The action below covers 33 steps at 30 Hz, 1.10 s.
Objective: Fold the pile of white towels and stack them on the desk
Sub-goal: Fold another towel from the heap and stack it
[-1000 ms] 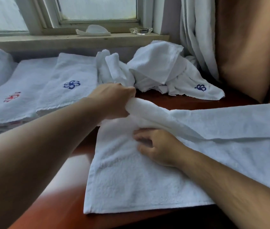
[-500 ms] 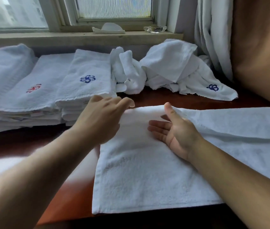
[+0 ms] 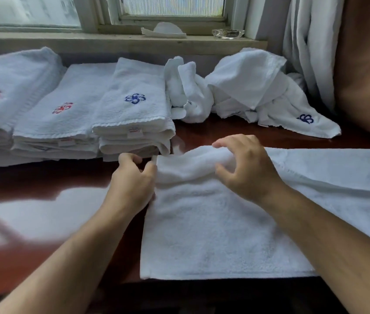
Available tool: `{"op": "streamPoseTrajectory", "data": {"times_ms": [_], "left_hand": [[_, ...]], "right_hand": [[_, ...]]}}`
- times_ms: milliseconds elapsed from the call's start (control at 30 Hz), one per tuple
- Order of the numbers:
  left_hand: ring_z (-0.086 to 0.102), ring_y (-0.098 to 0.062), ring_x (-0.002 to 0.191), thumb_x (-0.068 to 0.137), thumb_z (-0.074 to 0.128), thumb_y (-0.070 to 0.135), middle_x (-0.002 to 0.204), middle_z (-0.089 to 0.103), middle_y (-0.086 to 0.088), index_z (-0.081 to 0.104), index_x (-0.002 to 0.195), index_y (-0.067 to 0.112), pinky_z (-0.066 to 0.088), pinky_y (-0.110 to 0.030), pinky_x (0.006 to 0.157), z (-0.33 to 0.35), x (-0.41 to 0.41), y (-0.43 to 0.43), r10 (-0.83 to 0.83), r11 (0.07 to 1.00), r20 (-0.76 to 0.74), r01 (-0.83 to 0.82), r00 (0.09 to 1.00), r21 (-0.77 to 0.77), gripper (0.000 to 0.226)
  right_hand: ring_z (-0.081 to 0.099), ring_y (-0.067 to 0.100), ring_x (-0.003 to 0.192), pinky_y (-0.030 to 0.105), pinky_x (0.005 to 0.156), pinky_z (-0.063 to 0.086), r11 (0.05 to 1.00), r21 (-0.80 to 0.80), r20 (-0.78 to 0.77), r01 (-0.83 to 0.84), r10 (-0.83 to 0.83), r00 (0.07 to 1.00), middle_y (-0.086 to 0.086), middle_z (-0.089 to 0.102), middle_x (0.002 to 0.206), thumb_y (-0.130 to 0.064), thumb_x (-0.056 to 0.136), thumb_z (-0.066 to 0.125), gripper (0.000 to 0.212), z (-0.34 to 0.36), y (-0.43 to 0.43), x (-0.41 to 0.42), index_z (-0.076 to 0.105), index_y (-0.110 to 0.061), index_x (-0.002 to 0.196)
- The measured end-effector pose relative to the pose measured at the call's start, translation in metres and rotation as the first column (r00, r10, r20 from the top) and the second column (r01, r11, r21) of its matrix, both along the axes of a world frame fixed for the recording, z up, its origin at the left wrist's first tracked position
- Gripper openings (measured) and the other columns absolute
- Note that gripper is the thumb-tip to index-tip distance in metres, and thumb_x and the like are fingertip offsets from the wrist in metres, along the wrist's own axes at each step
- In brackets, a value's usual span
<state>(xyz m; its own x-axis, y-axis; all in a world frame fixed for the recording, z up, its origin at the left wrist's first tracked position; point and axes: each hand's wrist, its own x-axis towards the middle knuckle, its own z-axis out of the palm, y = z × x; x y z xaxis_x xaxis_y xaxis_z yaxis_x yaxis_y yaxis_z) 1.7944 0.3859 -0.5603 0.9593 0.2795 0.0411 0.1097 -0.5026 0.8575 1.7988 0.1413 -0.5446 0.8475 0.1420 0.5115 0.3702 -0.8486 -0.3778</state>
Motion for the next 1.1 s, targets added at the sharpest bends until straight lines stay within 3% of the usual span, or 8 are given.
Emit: {"op": "streamPoseTrajectory", "data": {"times_ms": [67, 133, 367, 500, 633, 767, 933, 1100], "left_hand": [[0.071, -0.024, 0.053, 0.090, 0.048, 0.053, 0.073, 0.073, -0.005, 0.056, 0.100, 0.015, 0.059, -0.037, 0.060, 0.005, 0.007, 0.004, 0.003, 0.994, -0.108, -0.015, 0.994, -0.109, 0.040], [0.071, -0.024, 0.051, 0.091, 0.047, 0.059, 0.066, 0.073, -0.005, 0.066, 0.092, 0.010, 0.055, -0.029, 0.052, 0.009, 0.012, 0.007, -0.050, 0.994, -0.215, 0.028, 0.975, -0.104, 0.052], [0.065, -0.017, 0.050, 0.083, 0.062, 0.043, 0.063, 0.071, -0.003, 0.075, 0.080, 0.013, 0.049, -0.026, 0.045, 0.012, 0.017, 0.006, -0.217, 0.976, -0.165, 0.220, 0.962, -0.002, 0.033], [0.070, -0.027, 0.065, 0.089, 0.061, 0.020, 0.079, 0.072, -0.012, 0.076, 0.084, 0.009, 0.056, -0.036, 0.053, 0.018, 0.014, 0.000, -0.248, 0.806, -0.140, 0.124, 0.959, -0.578, 0.019], [0.073, -0.027, 0.075, 0.094, 0.068, 0.027, 0.086, 0.075, -0.013, 0.073, 0.098, 0.006, 0.061, -0.043, 0.072, 0.013, 0.012, -0.011, -0.293, 0.705, -0.191, 0.077, 0.937, -0.705, 0.023], [0.072, -0.024, 0.076, 0.093, 0.066, 0.026, 0.087, 0.074, -0.010, 0.074, 0.097, 0.009, 0.060, -0.042, 0.074, 0.011, 0.017, -0.008, -0.116, 0.705, -0.116, -0.001, 0.986, -0.710, 0.019], [0.075, -0.025, 0.088, 0.093, 0.068, 0.032, 0.099, 0.077, -0.009, 0.074, 0.105, 0.011, 0.062, -0.043, 0.079, 0.011, 0.024, 0.001, -0.100, 0.676, -0.079, 0.010, 0.992, -0.737, 0.024], [0.075, -0.029, 0.089, 0.093, 0.067, 0.028, 0.099, 0.077, -0.010, 0.071, 0.102, 0.011, 0.060, -0.049, 0.086, 0.013, 0.032, 0.003, -0.112, 0.798, -0.141, 0.005, 0.984, -0.603, 0.020]], "right_hand": [[0.039, 0.016, 0.134, 0.037, 0.109, 0.025, 0.974, -0.227, -0.145, -0.023, -0.010, 0.989, -0.008, 0.049, 0.143, -0.053, 0.087, 0.065, 0.070, -0.003, -0.001, 0.009, 0.043, -0.029, 0.148], [0.043, 0.018, 0.128, 0.040, 0.108, 0.022, 0.946, -0.323, -0.246, -0.001, -0.083, 0.966, -0.009, 0.052, 0.133, -0.062, 0.085, 0.063, 0.080, -0.007, -0.001, 0.015, 0.034, -0.031, 0.152], [0.060, 0.032, 0.066, 0.039, 0.059, 0.047, 0.921, -0.341, 0.168, -0.188, 0.257, 0.952, 0.005, 0.062, 0.074, -0.001, 0.065, 0.079, 0.022, -0.006, 0.004, -0.006, 0.071, -0.013, 0.082], [0.063, 0.030, 0.062, 0.039, 0.050, 0.053, 0.893, -0.320, 0.084, -0.318, 0.361, 0.929, 0.004, 0.068, 0.074, -0.005, 0.073, 0.084, 0.016, -0.008, 0.004, -0.017, 0.071, -0.010, 0.080], [0.061, 0.029, 0.070, 0.039, 0.057, 0.052, 0.850, -0.343, 0.007, -0.399, 0.427, 0.904, 0.002, 0.064, 0.078, -0.015, 0.082, 0.079, 0.009, -0.013, 0.006, -0.023, 0.071, -0.013, 0.085], [0.057, 0.033, 0.093, 0.044, 0.083, 0.049, 0.901, -0.401, 0.002, -0.164, 0.180, 0.984, 0.008, 0.063, 0.100, -0.030, 0.079, 0.065, 0.032, -0.007, -0.012, -0.012, 0.070, -0.013, 0.105], [0.064, 0.028, 0.086, 0.034, 0.063, 0.051, 0.920, -0.353, 0.008, -0.171, 0.186, 0.983, 0.004, 0.069, 0.093, -0.012, 0.081, 0.067, 0.020, -0.003, -0.027, -0.020, 0.074, -0.014, 0.099], [0.063, 0.025, 0.089, 0.034, 0.069, 0.048, 0.930, -0.368, -0.074, 0.016, -0.047, 0.996, -0.003, 0.067, 0.097, -0.029, 0.091, 0.061, 0.017, -0.002, -0.036, -0.014, 0.070, -0.023, 0.104]]}}
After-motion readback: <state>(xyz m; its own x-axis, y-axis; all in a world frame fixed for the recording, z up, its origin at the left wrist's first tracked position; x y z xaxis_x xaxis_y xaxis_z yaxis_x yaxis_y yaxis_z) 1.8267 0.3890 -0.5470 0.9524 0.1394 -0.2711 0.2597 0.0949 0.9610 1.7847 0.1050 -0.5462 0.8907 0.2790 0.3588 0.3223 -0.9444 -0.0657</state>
